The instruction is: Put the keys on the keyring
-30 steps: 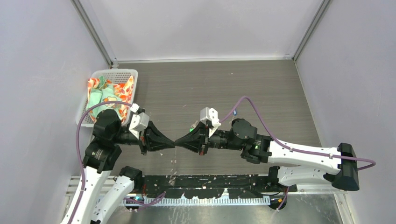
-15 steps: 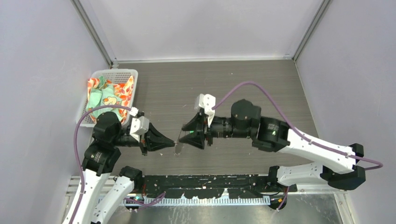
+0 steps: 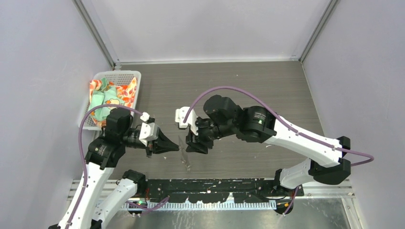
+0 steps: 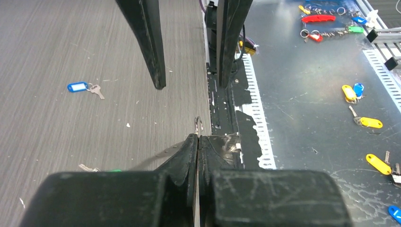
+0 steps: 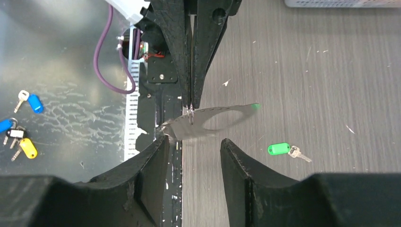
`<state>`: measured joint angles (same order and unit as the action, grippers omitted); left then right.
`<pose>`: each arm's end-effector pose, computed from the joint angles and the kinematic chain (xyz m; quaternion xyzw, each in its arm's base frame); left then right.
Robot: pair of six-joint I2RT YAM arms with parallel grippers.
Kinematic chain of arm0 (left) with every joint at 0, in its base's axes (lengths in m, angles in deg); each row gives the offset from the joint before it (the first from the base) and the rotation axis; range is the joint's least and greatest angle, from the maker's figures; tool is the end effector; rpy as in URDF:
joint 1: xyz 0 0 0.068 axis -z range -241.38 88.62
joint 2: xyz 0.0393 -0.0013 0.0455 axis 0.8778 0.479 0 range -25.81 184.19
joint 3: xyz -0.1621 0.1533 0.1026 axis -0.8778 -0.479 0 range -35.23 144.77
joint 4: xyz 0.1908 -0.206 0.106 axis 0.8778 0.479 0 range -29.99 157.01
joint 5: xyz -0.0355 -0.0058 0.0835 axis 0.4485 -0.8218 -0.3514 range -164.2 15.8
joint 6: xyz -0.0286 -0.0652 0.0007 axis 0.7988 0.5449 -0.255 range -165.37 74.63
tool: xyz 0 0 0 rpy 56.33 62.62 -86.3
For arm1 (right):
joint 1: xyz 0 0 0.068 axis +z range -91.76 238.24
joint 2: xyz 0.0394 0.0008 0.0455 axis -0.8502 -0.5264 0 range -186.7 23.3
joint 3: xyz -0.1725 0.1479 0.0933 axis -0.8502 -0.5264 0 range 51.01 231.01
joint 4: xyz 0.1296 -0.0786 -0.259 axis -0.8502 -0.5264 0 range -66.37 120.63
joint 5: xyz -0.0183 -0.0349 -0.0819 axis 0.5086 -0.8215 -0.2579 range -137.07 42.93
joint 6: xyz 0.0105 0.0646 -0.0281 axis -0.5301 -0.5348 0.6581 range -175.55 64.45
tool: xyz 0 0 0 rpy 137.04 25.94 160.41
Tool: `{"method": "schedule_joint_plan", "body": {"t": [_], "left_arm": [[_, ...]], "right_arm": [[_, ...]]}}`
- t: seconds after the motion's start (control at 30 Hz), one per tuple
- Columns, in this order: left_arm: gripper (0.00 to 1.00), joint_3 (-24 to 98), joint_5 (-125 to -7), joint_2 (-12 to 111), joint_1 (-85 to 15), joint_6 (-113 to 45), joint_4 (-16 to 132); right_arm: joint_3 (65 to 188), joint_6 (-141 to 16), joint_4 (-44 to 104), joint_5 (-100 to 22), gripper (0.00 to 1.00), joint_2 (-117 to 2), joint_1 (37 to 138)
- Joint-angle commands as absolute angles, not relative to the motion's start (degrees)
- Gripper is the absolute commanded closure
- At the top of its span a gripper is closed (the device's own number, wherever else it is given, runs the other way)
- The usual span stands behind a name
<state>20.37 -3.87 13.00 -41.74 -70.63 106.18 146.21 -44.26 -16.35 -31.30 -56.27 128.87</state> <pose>0.1456 -0.1106 0.3553 0.5381 0.5413 -0.4763 0.4365 0.1003 0.3335 0.4124 -0.6168 0.6082 0.3441 0.3623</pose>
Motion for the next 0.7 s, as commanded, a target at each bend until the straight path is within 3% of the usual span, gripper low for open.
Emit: {"method": "schedule_joint_plan", "body": {"t": [0.0, 0.2, 0.67], "left_arm": [[0.99, 22.5, -2.2, 12.8, -40.9, -74.3, 108.9], [1.00, 23.1, -1.5, 13.4, -40.7, -73.0, 109.0], [0.99, 23.9, -0.8, 13.1, -40.7, -70.5, 106.8]], "right_arm": [[149.7, -40.6, -17.2, -28.3, 0.52, -57.3, 128.8], [148.3, -39.0, -14.3, -25.8, 0.61, -58.0, 128.7], [145.1, -40.5, -9.3, -22.8, 0.70, -58.9, 128.8]]}}
